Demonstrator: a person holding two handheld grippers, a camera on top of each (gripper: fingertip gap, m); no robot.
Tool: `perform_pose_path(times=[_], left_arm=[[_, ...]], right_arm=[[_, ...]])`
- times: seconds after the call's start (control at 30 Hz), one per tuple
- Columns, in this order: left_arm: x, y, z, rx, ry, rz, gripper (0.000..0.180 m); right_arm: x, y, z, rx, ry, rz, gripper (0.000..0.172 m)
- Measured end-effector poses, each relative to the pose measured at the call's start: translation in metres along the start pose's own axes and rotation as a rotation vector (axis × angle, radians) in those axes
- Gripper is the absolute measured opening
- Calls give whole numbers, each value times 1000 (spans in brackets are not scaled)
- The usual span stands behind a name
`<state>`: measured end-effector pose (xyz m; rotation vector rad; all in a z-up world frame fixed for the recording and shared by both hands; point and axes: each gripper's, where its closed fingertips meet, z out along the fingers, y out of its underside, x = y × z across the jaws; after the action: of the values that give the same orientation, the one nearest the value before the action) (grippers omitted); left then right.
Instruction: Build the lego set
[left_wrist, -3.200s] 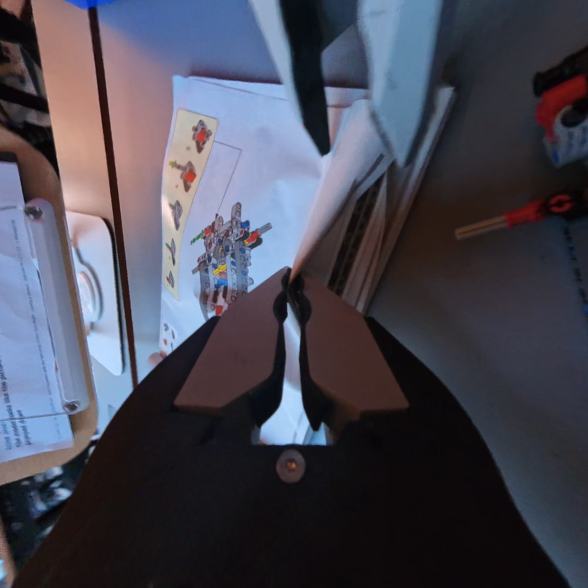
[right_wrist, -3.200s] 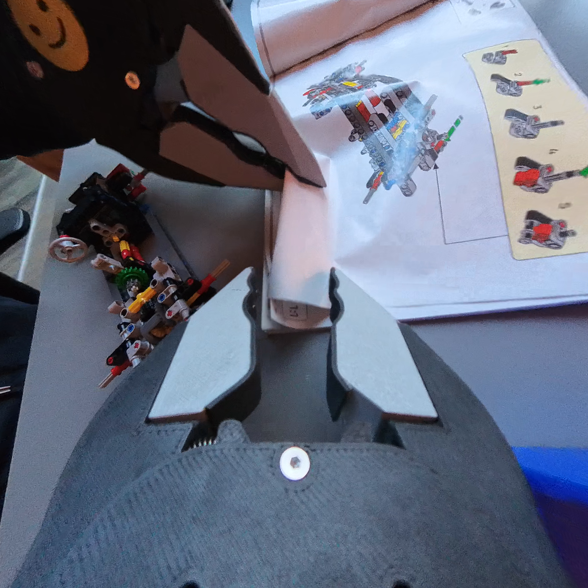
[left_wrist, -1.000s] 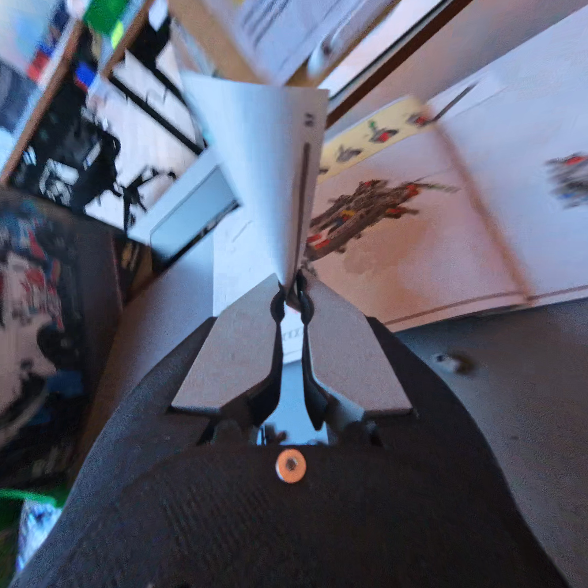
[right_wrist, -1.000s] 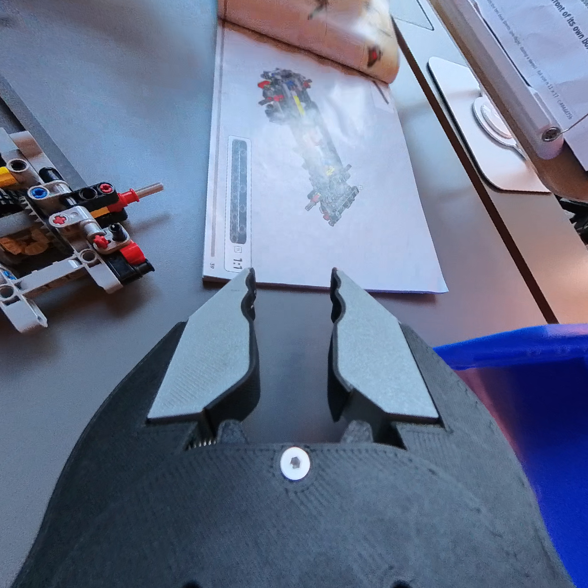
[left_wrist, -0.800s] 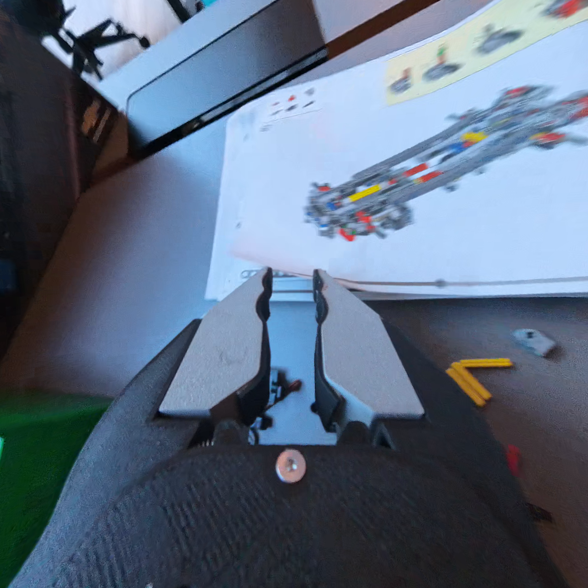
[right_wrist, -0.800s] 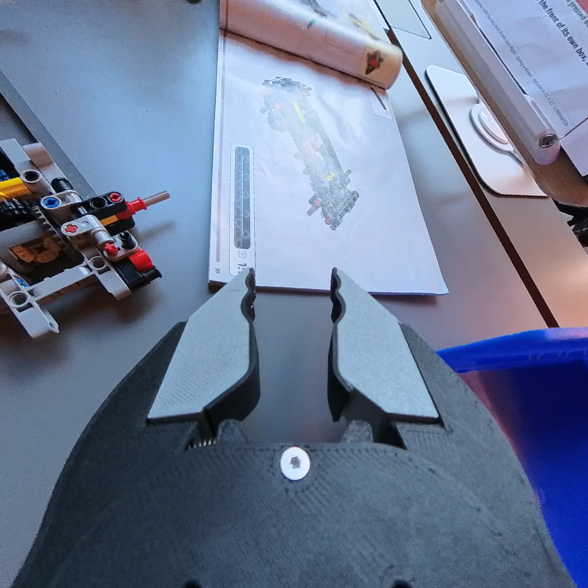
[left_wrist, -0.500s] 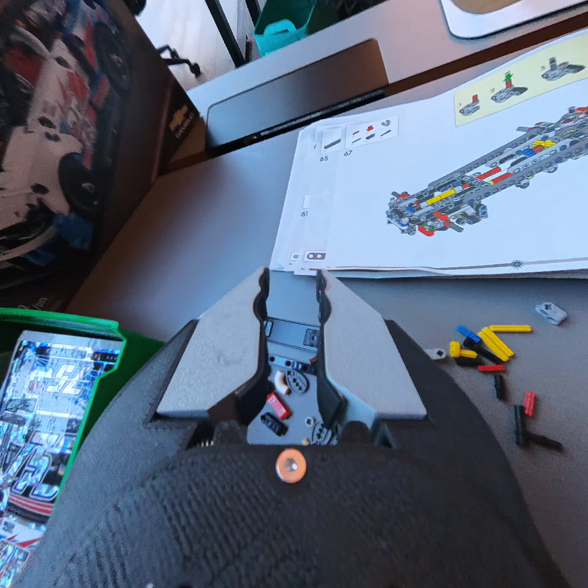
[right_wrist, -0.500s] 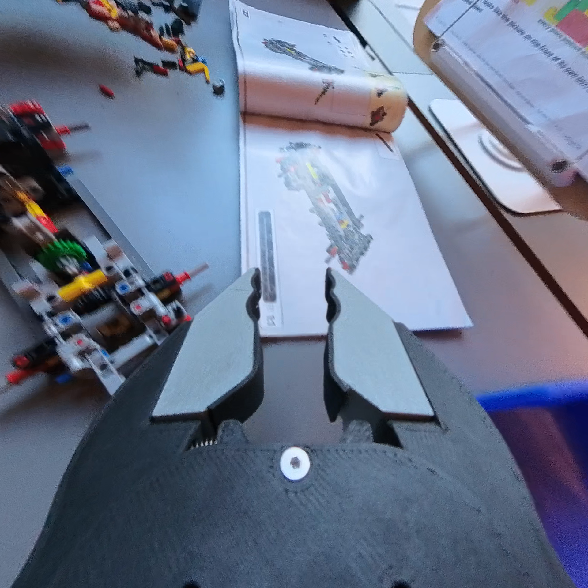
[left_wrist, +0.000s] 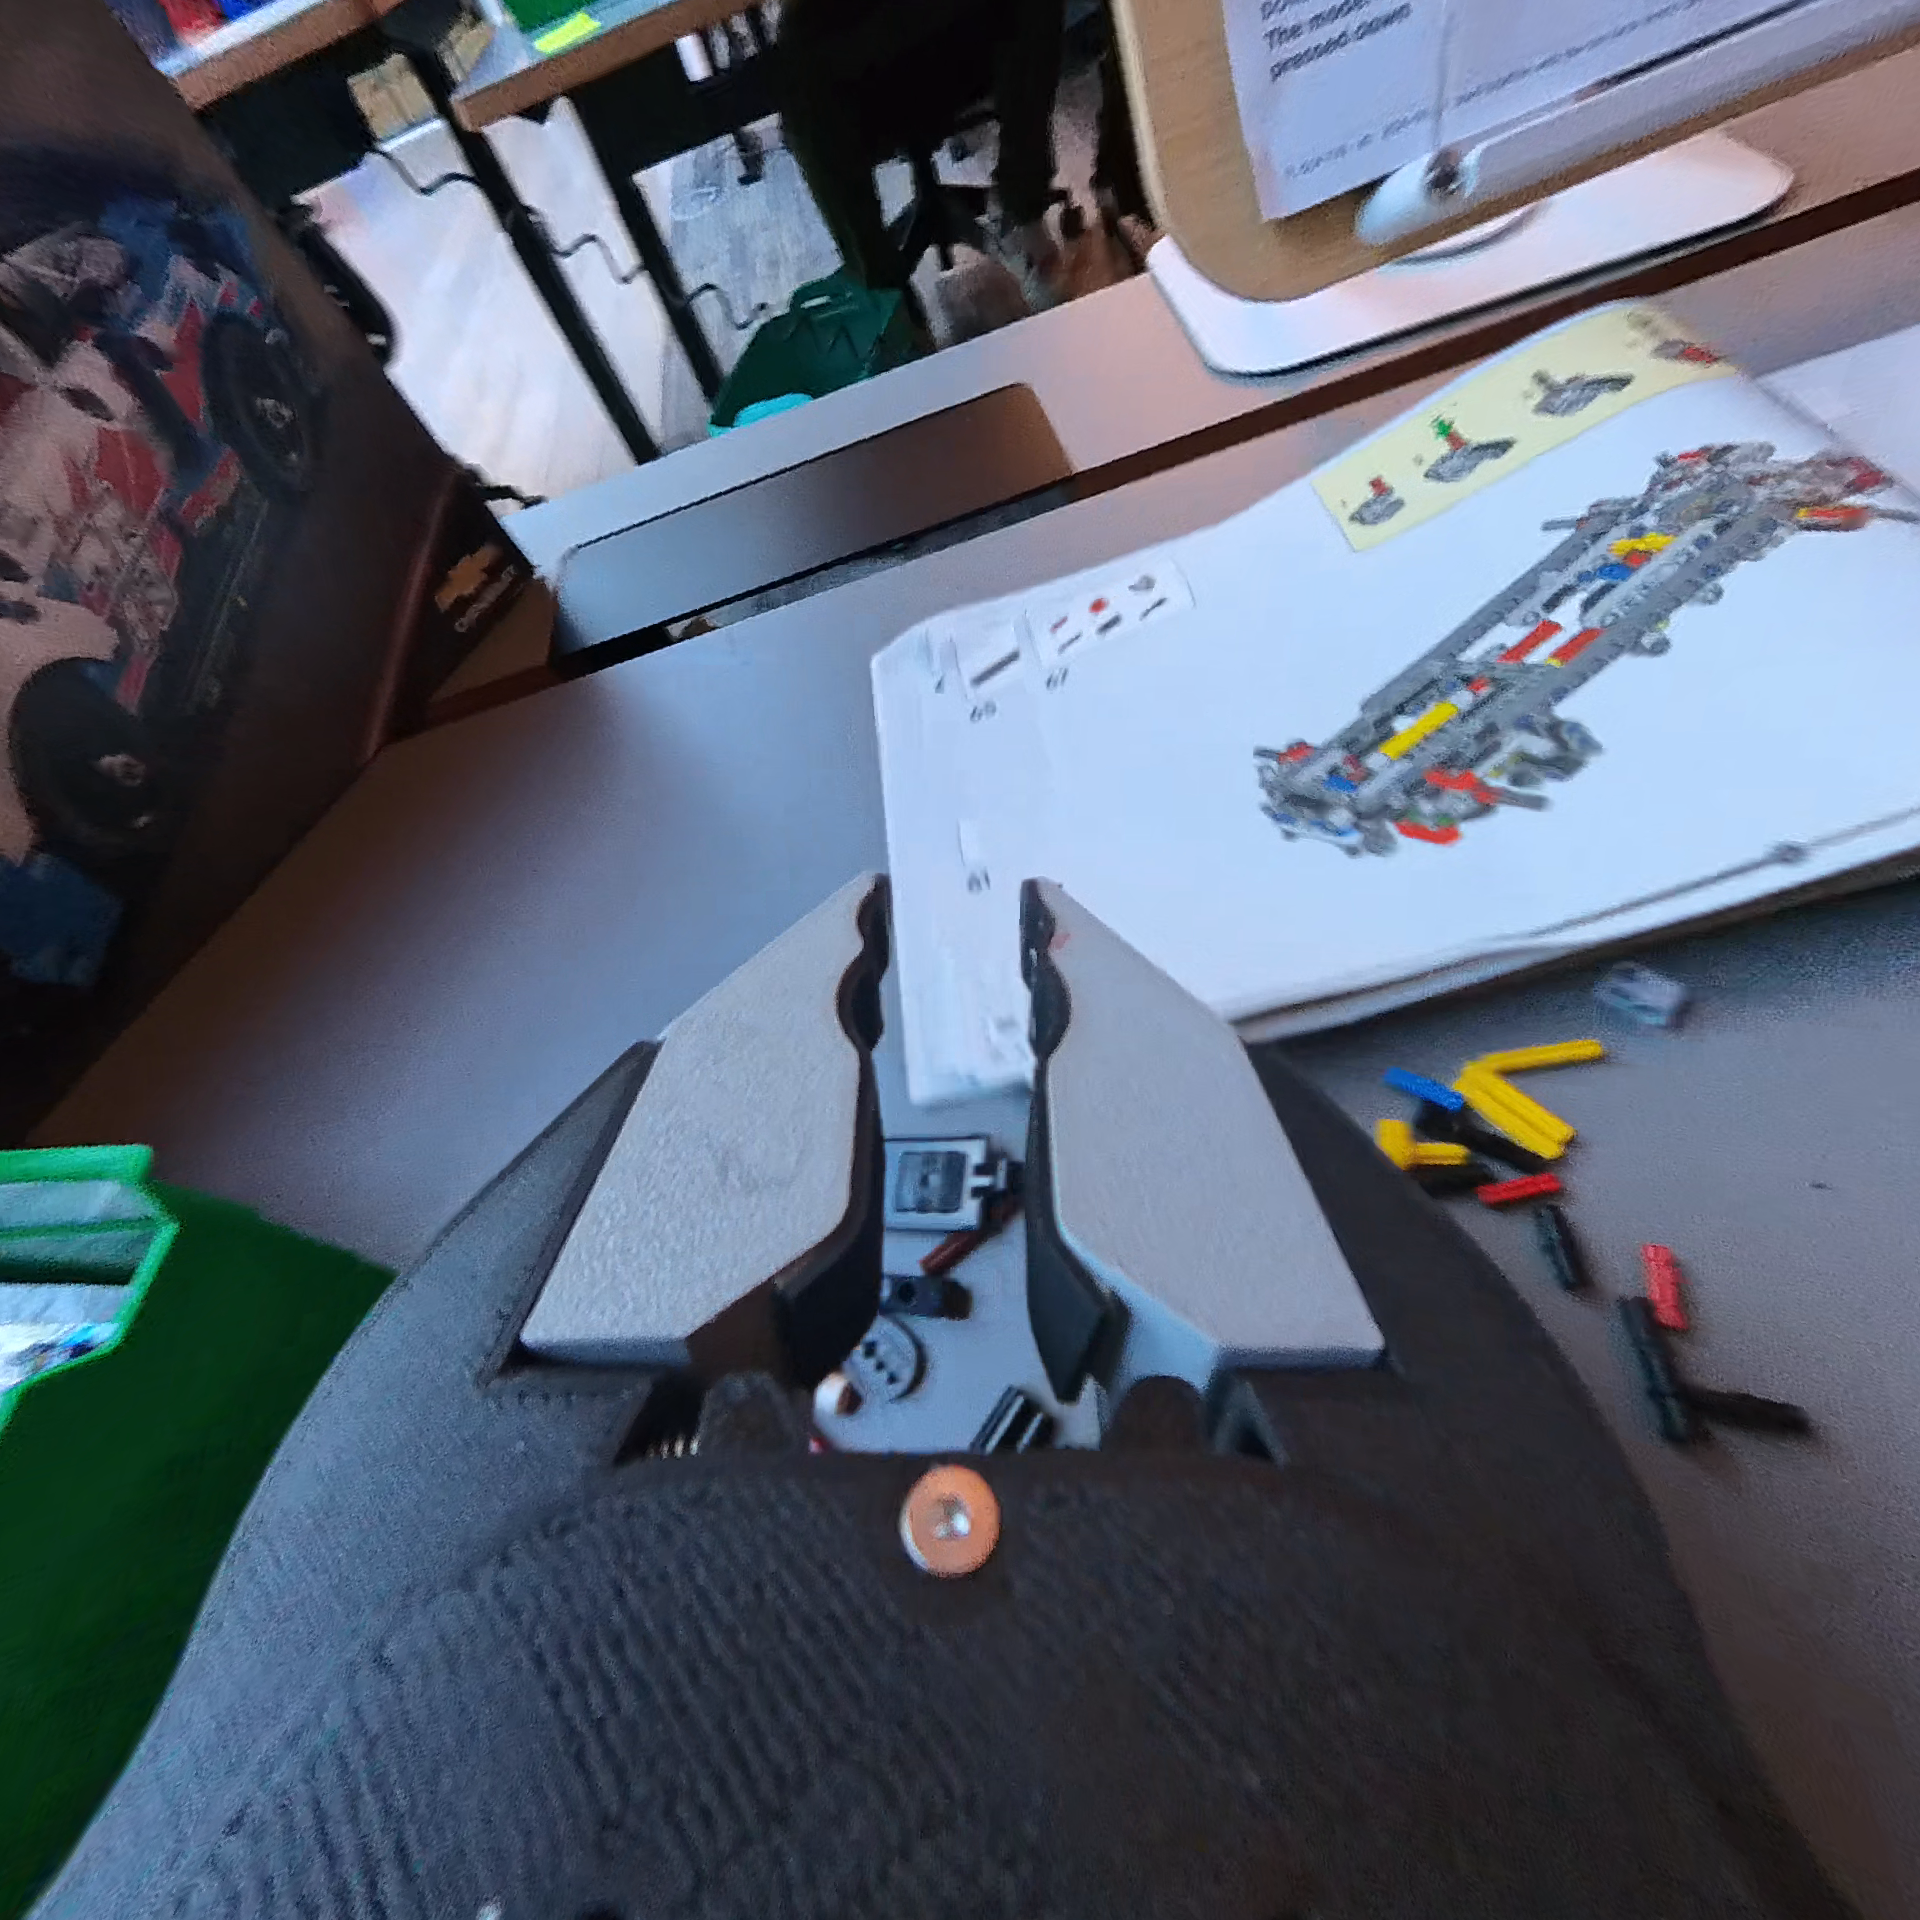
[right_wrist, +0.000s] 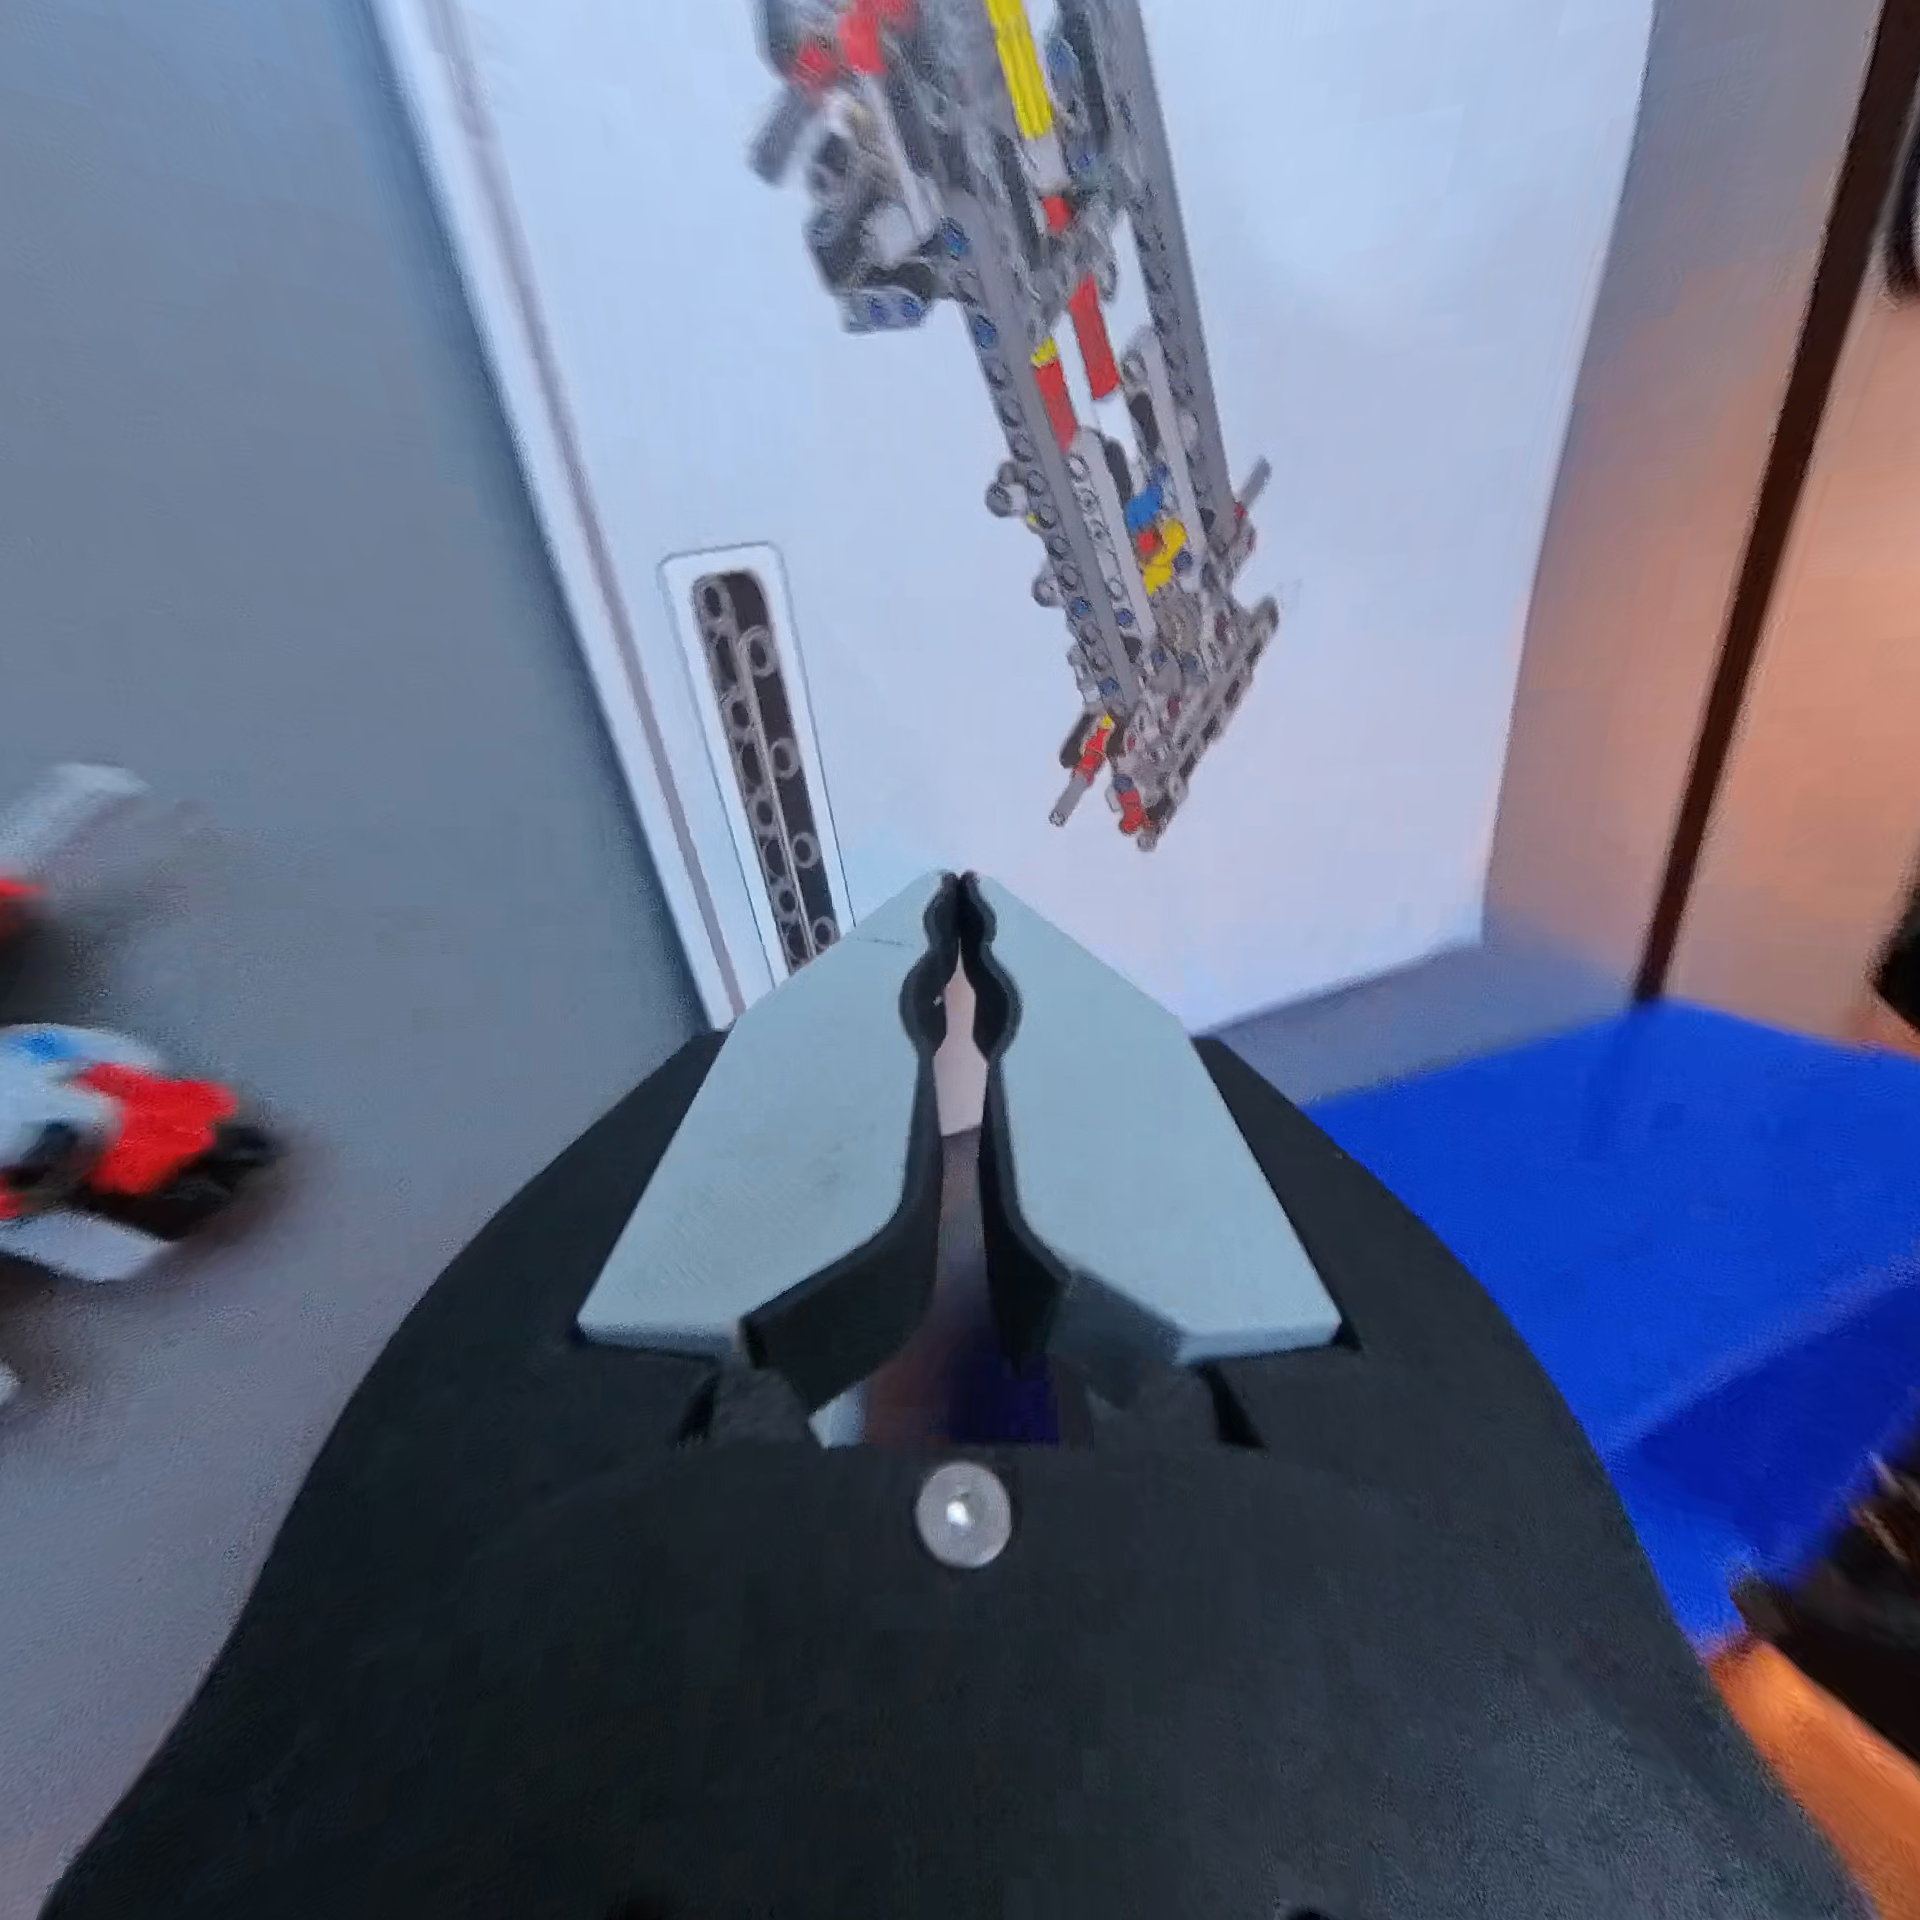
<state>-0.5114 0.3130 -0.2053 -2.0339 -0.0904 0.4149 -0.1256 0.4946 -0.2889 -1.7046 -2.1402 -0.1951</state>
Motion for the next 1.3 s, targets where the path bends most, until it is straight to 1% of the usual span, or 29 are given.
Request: perform_pose_path(times=[0.07, 0.1, 0.13, 0.17, 0.23, 0.27, 0.3, 0.37, 0.43, 0.53, 0.6, 0.7, 0.83, 0.97, 1.03, 1.1, 1.17, 1.23, 1.3], left_arm=[[6, -3, -1, 17, 54, -35, 24], [6, -3, -2, 19, 65, -49, 24], [6, -4, -4, 21, 77, -60, 24], [6, -5, -6, 35, 89, -67, 24], [8, -2, -6, 36, 106, -68, 23], [9, 1, -5, 21, 107, -61, 23], [9, 3, -4, 11, 106, -53, 24], [11, 1, -5, 12, 108, -42, 24], [11, 0, -6, 21, 105, -35, 23], [8, -1, -7, 26, 105, -47, 23], [7, -1, -7, 27, 108, -61, 24], [5, 2, -6, 18, 110, -75, 23], [11, 5, -3, 2, 135, -67, 24], [37, -3, -5, 27, 191, 34, 24], [60, -7, -6, 33, 240, 92, 23], [82, -4, -3, 8, 262, 156, 21], [96, 3, 3, -28, 243, 244, 17], [99, 11, 10, -56, 204, 318, 9], [97, 15, 14, -69, 199, 320, 8]], right_arm=[[23, 23, 4, -184, 109, 13, 0], [34, 22, 3, -215, 161, 24, 0], [38, 9, 0, -166, 170, 50, 0], [35, -16, -5, -58, 125, 94, 0], [21, -73, -20, 190, -37, 190, 0], [17, -95, -25, 273, -102, 231, 0], [12, -111, -26, 311, -161, 256, 0], [3, -131, -17, 315, -254, 265, 0], [-2, -146, -6, 304, -287, 248, 0], [-8, -166, 8, 294, -292, 211, 0], [-8, -173, 13, 269, -258, 163, 0], [-1, -186, 11, 282, -193, 100, 0], [6, -196, 13, 277, -175, 58, 0], [12, -215, 9, 349, -207, 51, 0], [4, -213, 19, 295, -260, 37, 0], [3, -215, 22, 307, -272, 33, 0], [2, -215, 23, 321, -285, 43, 0], [2, -215, 24, 353, -297, 75, 0], [3, -215, 21, 383, -312, 121, 0]])
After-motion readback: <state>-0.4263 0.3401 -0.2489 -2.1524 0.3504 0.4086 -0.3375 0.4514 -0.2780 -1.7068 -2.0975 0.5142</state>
